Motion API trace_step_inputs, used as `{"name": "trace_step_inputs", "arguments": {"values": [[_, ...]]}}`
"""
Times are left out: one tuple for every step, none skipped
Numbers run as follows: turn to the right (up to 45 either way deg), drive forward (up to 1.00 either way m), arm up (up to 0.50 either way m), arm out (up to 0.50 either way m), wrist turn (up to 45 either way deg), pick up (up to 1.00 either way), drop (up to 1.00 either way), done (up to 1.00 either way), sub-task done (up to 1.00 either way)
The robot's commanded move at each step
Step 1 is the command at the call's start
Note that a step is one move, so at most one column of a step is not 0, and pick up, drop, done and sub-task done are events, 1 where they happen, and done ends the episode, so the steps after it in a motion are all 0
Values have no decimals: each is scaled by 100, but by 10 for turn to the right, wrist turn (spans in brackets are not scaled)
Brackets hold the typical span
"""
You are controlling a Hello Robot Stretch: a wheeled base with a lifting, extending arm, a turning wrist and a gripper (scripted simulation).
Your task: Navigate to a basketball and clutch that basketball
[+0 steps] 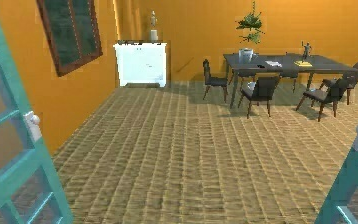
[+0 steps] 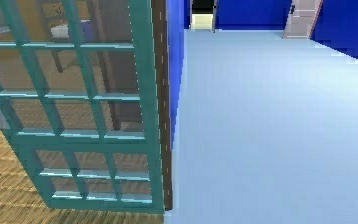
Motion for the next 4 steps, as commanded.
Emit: {"name": "trace_step_inputs", "arguments": {"values": [[150, 0, 0, 0, 0, 0, 0, 0, 0], [0, 100, 0, 0, 0, 0, 0, 0, 0], [30, 0, 0, 0, 0, 0, 0, 0, 0], [0, 20, 0, 0, 0, 0, 0, 0, 0]]}}
